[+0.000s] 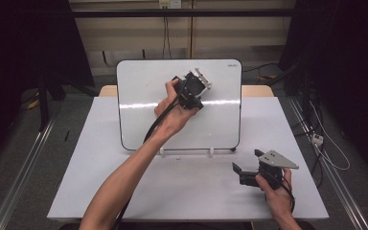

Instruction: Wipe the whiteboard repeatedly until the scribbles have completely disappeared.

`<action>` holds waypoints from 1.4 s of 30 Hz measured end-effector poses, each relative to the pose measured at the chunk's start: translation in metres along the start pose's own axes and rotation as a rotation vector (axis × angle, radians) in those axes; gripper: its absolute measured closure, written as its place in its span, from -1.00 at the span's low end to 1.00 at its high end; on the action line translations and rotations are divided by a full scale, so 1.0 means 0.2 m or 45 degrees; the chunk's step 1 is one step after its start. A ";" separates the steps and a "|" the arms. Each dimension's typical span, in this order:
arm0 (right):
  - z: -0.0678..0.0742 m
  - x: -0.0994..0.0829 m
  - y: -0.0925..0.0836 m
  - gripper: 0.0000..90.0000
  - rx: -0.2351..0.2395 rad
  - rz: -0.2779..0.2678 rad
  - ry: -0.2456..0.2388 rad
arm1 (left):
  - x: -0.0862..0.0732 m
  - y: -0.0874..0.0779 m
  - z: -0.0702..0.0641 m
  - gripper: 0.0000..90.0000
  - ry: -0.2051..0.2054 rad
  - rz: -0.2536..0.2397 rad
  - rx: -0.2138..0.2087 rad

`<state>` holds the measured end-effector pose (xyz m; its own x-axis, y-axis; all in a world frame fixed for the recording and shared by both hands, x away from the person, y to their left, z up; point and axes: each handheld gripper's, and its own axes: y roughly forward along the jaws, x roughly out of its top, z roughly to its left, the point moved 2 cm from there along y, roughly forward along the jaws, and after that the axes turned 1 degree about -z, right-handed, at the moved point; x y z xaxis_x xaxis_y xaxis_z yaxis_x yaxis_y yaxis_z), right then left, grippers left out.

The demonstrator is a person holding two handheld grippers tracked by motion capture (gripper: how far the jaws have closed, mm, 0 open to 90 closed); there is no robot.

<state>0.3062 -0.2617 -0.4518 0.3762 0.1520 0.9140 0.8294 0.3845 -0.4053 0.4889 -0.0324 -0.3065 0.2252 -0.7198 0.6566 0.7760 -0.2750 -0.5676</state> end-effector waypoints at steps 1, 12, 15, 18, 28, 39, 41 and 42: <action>0.00 0.00 0.00 -0.90 -0.001 0.003 0.000 | -0.02 -0.01 0.03 -0.31 -0.010 0.003 0.000; 0.01 0.00 0.01 -0.90 -0.002 0.005 -0.003 | -0.22 -0.07 0.26 -0.31 -0.173 0.001 0.022; 0.01 0.00 0.01 -0.90 -0.001 0.006 -0.003 | -0.26 -0.08 0.31 -0.31 -0.208 -0.001 0.030; 0.01 0.00 0.01 -0.90 -0.004 0.006 -0.002 | -0.30 -0.10 0.34 -0.30 -0.239 -0.003 0.036; 0.01 0.00 0.01 -0.90 -0.005 0.007 -0.002 | -0.42 -0.14 0.45 -0.31 -0.332 0.000 0.053; 0.01 0.00 0.01 -0.90 -0.005 0.005 0.000 | -0.41 -0.13 0.49 -0.31 -0.393 0.019 0.075; 0.00 0.01 0.01 -0.90 -0.004 0.003 -0.003 | -0.38 -0.13 0.48 -0.31 -0.383 0.019 0.081; 0.00 0.01 0.01 -0.90 -0.003 0.005 -0.004 | -0.37 -0.13 0.48 -0.31 -0.386 0.015 0.083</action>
<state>0.3077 -0.2602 -0.4514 0.3780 0.1560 0.9126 0.8290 0.3819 -0.4086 0.5090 0.0878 -0.2928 0.3920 -0.4971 0.7741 0.8065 -0.2192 -0.5491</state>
